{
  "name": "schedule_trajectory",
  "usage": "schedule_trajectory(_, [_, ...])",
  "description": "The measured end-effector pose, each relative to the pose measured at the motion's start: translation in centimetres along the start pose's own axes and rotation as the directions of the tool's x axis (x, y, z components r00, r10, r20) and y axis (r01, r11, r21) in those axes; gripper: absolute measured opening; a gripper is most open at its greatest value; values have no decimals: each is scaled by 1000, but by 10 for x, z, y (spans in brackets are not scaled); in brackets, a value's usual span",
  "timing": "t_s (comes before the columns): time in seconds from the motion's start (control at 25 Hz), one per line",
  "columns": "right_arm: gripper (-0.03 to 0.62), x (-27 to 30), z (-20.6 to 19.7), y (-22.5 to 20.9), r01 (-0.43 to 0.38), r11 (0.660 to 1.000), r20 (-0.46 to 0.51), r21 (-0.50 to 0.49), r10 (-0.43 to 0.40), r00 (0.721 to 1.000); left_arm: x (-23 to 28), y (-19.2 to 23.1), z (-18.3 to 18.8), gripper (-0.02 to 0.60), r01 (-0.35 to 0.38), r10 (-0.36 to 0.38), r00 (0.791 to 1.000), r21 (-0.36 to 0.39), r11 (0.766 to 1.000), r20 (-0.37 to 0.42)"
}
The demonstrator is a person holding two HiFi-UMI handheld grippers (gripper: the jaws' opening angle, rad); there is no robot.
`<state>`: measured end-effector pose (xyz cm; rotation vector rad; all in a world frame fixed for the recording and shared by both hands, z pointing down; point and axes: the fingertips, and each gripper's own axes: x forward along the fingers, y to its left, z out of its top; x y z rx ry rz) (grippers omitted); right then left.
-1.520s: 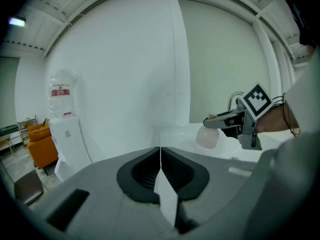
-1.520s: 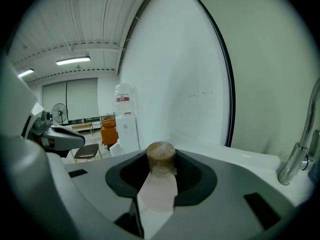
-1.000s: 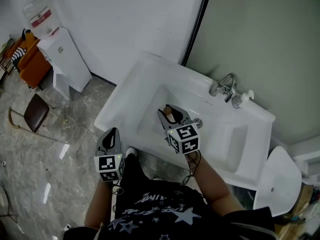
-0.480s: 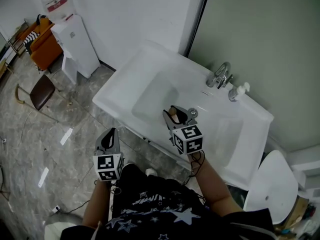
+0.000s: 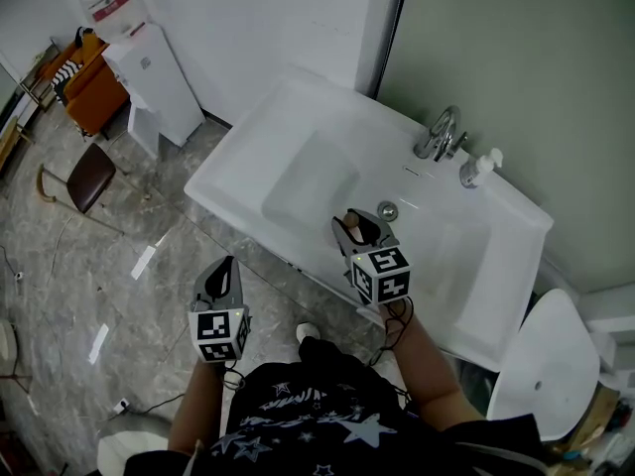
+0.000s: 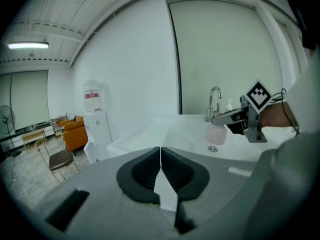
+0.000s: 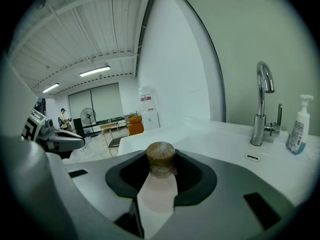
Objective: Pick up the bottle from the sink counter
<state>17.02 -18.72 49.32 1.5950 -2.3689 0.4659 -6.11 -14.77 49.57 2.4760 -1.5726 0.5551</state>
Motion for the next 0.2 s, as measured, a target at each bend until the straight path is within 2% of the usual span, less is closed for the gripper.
schedule_trajectory(0.2, [140,-1,-9,-3,21,1000,-10,12,-21,1000,-5,1,-4,23,3,-3,1000,3,1000,2])
